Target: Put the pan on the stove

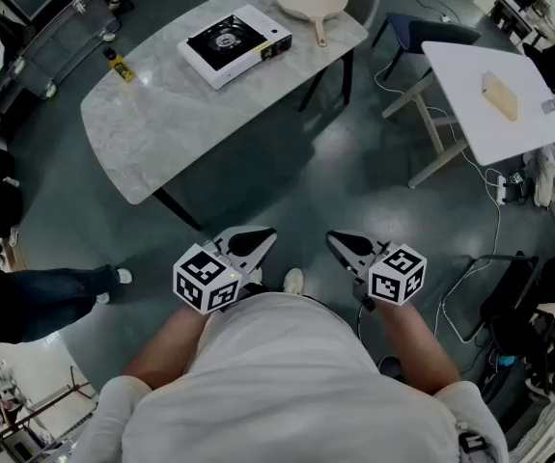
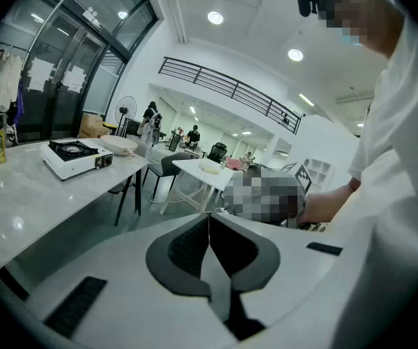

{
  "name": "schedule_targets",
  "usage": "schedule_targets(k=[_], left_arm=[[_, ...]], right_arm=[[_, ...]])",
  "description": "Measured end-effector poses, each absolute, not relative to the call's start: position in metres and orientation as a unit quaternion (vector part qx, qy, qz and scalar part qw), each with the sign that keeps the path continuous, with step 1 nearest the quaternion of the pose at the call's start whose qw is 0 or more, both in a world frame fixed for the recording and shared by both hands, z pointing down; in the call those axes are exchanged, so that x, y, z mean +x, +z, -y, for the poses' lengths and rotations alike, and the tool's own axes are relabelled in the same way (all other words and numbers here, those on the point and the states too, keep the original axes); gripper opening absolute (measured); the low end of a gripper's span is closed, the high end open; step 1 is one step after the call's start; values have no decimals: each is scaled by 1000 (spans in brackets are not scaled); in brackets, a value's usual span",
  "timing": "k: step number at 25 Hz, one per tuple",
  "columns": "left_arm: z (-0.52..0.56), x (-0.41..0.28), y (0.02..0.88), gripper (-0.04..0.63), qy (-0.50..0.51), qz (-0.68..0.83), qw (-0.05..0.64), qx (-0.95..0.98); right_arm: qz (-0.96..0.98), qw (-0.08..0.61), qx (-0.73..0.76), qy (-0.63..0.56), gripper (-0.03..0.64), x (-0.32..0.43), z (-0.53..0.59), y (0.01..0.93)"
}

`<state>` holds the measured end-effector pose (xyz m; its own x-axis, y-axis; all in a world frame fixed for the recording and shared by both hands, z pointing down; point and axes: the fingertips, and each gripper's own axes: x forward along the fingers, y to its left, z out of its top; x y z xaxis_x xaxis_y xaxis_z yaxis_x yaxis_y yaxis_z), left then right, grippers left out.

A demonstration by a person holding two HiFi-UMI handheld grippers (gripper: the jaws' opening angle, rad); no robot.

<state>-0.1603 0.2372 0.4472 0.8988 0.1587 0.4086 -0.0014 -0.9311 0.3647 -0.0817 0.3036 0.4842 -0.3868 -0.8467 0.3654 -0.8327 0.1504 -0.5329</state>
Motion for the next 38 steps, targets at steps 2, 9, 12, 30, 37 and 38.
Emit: schedule_targets(k=[2,9,12,30,37,38], left_arm=[[-238,-159,447,18,222,-38,179,958],[-234,-156,449,18,218,-20,187,958],[-218,-147,452,18,216,-20,188,958],[-7,-62,444,18,180,-46,186,965],[50,-50,450,18,171,-7,207,963],[57,-47,451,18,170,2,208,963]], right_arm=[[-760,11,-553,-342,5,-80,-306,484],[-769,9,-542,-339,5,-73,-298,486],[-772,15,-538,-338,8,-62,-282,487],[-727,64,-543,-415,130,68,-69,486],[-703,88,-549,-443,144,145,-5,497],[-702,89,-549,-445,153,160,6,501]])
